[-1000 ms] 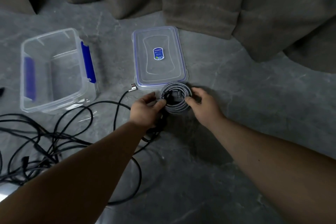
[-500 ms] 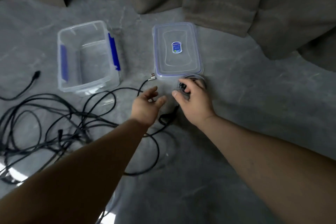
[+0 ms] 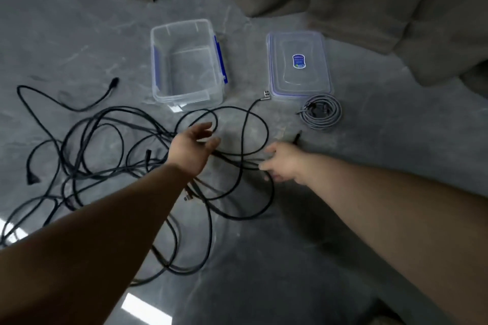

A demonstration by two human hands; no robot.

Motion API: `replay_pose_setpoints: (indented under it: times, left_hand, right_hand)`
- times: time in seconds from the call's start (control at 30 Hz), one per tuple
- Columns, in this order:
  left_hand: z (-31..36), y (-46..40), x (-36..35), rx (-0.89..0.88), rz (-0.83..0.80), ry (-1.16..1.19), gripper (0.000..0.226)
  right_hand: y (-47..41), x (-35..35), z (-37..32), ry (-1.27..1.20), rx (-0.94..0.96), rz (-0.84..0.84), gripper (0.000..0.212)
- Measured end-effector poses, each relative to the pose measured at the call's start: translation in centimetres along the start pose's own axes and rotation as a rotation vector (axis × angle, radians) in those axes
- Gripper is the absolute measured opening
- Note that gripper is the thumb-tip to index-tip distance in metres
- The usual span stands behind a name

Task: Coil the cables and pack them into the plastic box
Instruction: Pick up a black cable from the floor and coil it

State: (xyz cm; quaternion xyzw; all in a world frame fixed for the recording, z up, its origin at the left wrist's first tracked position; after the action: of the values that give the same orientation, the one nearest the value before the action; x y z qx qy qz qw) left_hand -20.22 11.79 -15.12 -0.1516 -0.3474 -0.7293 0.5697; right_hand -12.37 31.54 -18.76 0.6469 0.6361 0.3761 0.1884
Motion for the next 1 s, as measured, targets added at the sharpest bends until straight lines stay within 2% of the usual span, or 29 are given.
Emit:
replay_pose_setpoints:
  times: [0.17,0.33,0.4,0.43,0.47,0.53,0.6,0.63,0.7,0.87,1.0]
  left_hand:
    - [-2.6,2.7,2.7,0.052,0.015,0.080,0.038]
    - [-6.8,5.7,4.5,0.122,0.024,0.069,0.035]
    - [-8.2,6.1,5.8,0.137,0.036,0.067,0.033]
    - [-8.7,6.1,6.7,0.143,0.055,0.058,0.033]
    - [-9.1,6.0,7.6,0.144,0.075,0.052,0.033]
    - [-9.4,6.1,9.3,0.139,0.108,0.039,0.036]
    - [-9.2,6.7,10.8,0.124,0.132,-0.002,0.035]
    - [-9.2,7.2,11.4,0.122,0.142,-0.028,0.034]
    - [-9.8,8.9,12.2,0.145,0.149,-0.061,0.034]
    - [-12.5,11.7,12.0,0.216,0.110,-0.107,0.036]
    - [-13.0,7.6,11.1,0.193,0.156,-0.039,0.038]
  right_hand:
    - [1.9,-0.3,-1.8,-0.131,0.122,0.202,0.016]
    - [4.4,-3.0,-2.7,-0.473,0.124,0.102,0.019]
    - [4.3,-3.4,-2.8,-0.554,0.125,0.112,0.022]
    - [4.1,-3.4,-3.2,-0.519,0.145,0.142,0.022]
    - [3.6,-3.2,-3.7,-0.379,0.187,0.187,0.019]
    - [2.9,-3.3,-5.5,0.106,0.316,0.287,0.015]
    - [3.6,-4.8,-8.5,0.508,0.526,0.390,0.027]
    - [4.6,-6.2,-10.0,0.574,0.657,0.415,0.029]
    - [6.3,-9.2,-11.5,0.530,0.772,0.367,0.026]
    - [5.7,-14.9,-8.0,0.177,0.489,0.136,0.021]
    - [3.5,-15.8,-8.8,0.117,0.501,0.102,0.021]
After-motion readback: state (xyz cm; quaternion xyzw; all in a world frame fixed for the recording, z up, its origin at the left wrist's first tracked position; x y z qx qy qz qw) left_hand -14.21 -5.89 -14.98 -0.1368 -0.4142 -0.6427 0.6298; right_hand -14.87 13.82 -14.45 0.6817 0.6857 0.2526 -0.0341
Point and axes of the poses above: each hand's wrist, its own y-axis away from the middle knuckle, its own x-axis out of the back of the hand, z = x × y, the point moved 9 cm from there along -y, towards the middle knuckle, and after that the axes turned 12 degrees about -y, right-handed, at the moved point
